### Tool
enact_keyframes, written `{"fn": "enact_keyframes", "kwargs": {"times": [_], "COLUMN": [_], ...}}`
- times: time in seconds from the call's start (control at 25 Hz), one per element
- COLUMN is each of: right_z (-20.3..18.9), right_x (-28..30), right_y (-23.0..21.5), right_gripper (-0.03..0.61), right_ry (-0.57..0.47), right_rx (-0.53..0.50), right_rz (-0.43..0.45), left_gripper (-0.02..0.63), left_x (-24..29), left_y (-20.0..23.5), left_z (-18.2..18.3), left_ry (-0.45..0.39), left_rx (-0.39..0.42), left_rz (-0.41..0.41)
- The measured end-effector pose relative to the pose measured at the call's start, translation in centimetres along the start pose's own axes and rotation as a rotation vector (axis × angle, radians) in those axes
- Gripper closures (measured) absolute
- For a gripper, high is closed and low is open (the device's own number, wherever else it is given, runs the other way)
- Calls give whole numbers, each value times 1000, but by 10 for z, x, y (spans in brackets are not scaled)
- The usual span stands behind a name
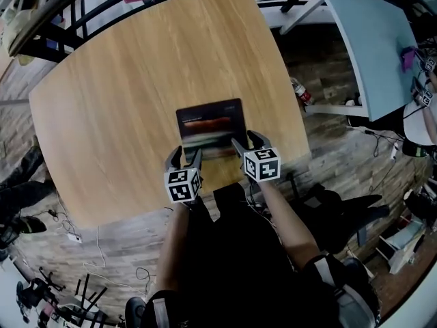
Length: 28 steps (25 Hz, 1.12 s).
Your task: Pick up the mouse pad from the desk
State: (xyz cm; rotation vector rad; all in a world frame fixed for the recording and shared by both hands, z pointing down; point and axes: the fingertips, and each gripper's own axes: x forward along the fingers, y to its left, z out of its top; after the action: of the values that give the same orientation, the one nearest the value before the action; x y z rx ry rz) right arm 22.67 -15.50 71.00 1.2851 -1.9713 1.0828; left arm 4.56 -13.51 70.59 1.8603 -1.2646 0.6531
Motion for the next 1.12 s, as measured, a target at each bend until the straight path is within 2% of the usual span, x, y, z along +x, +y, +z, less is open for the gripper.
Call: {"fn": "enact_keyframes", "kwargs": {"times": [0.24,0.4,0.84,1.0,1.12], "right_z": [-9,-22,-21,-27,-31], "right_x": [21,29,32,33,38], "right_y": [-18,-19,-16,-1,18], "right_gripper": [342,341,334,335,336], "right_ry": [49,95,102,138,161], "right_rx": [18,12,-2,-1,-37], "right_rz": [-37,-37,-59,-2,27], "left_gripper": [333,331,328,328,327], "left_x": [22,31,30,31,32], "left_y": [14,10,4,0,-2], "left_z": [-17,-28,-30,-33,-32], "left_ry": [88,131,130,136,139], "left_rx": [-29,-35,-39,-23,-24], "left_rz": [41,26,26,20,7]}}
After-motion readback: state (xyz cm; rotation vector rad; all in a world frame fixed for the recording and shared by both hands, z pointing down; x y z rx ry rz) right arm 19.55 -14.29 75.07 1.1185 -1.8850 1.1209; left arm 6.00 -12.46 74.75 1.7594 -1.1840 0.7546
